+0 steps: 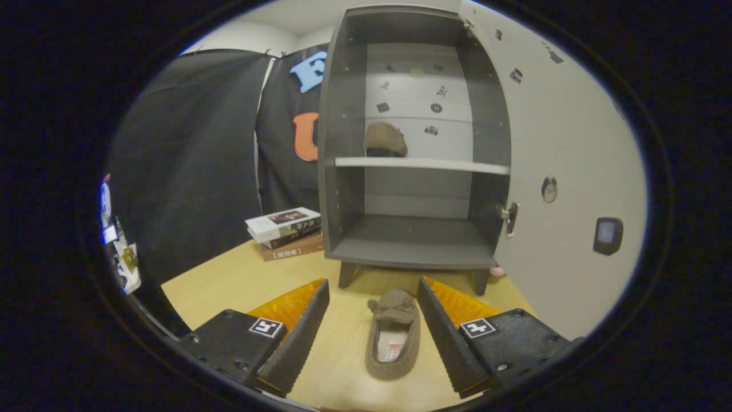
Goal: Open the shoe cabinet door, grab the shoes and put them into the shoe cabinet, then close the shoe cabinet door.
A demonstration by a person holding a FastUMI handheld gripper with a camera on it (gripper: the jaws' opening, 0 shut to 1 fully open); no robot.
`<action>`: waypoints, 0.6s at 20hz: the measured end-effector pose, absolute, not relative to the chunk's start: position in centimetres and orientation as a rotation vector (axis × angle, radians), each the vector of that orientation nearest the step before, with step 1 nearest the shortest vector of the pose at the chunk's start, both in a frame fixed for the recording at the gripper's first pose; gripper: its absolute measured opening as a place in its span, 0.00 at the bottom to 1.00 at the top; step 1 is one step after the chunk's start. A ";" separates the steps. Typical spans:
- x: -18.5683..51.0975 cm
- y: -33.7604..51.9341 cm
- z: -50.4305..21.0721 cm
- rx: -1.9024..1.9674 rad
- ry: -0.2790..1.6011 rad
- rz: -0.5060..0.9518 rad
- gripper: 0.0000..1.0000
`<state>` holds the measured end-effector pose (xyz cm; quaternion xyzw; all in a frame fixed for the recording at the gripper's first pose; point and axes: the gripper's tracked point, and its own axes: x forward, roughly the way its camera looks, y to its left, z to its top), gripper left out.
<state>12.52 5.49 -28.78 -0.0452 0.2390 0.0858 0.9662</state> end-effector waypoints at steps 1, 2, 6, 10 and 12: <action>12.8 5.8 -31.1 -0.097 0.540 0.172 0.96; 12.8 5.8 -33.3 -0.111 0.602 0.173 0.93; 13.7 4.6 -39.3 -0.136 0.745 0.134 0.85; 14.7 4.3 -42.8 -0.084 0.824 0.151 0.61; 15.9 3.8 -43.5 -0.085 0.805 0.175 0.48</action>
